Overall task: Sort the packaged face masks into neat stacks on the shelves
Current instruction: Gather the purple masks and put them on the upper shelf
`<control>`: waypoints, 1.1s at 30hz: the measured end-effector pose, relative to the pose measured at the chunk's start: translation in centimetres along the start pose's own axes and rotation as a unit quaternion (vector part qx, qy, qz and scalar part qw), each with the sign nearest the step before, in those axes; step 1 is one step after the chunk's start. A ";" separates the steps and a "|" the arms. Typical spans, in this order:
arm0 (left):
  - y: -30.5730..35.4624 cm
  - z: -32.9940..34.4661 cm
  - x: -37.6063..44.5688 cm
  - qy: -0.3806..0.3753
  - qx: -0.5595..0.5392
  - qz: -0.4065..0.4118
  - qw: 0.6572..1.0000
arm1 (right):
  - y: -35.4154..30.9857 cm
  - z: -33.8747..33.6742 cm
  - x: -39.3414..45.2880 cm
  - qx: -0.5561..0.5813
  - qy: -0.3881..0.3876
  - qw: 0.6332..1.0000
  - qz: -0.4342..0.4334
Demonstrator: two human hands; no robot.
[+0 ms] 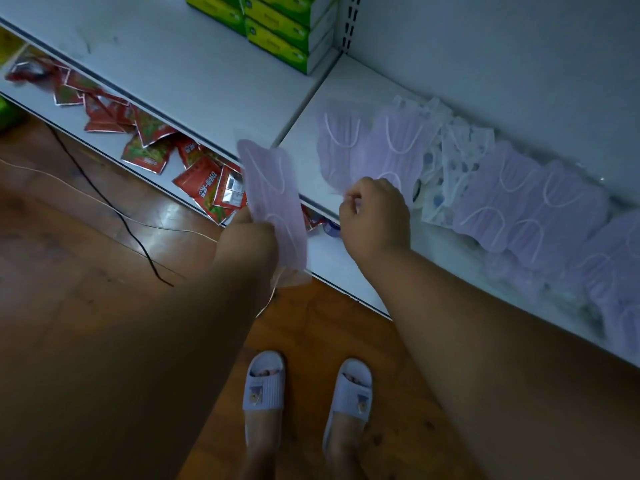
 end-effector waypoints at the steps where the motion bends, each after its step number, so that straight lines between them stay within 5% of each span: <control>1: 0.1 -0.1 -0.1 0.013 -0.007 0.007 1.000 | 0.0 -0.3 -0.5 0.040 0.013 0.999 0.004; 7: 1.4 2.2 -2.5 -0.037 -0.032 -0.006 0.999 | -3.3 0.8 -4.4 0.036 -0.050 0.971 -0.231; 8: 1.3 2.4 -2.3 -0.036 0.028 0.000 0.999 | -3.4 0.8 -4.4 0.039 -0.057 0.968 -0.243; 12: 0.6 1.7 0.1 -0.006 0.028 0.026 0.999 | -0.9 0.5 -1.8 -0.048 -0.026 0.989 -0.141; 15: -0.2 1.5 0.4 -0.019 0.037 0.040 0.998 | 2.2 1.1 -0.1 -0.161 -0.081 0.982 -0.063; 28: -1.0 2.1 -1.0 -0.012 0.042 0.075 0.996 | 3.0 1.0 -2.1 -0.165 -0.061 0.981 -0.086; 30: -1.1 1.9 -1.2 -0.006 0.055 0.065 0.996 | 3.5 0.7 -1.7 -0.143 -0.044 0.987 -0.064; 33: -1.0 1.8 -1.7 -0.009 0.055 0.068 0.996 | 4.2 -0.8 -1.8 0.042 -0.004 0.998 0.041</control>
Point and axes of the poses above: each hand's wrist, its own x-axis towards the middle knuckle, its own z-axis out of the palm, y = z × x, the point moved 6 cm from there along x, towards the middle knuckle, and after that the axes turned 6 degrees about -x, right-handed, at the moved point
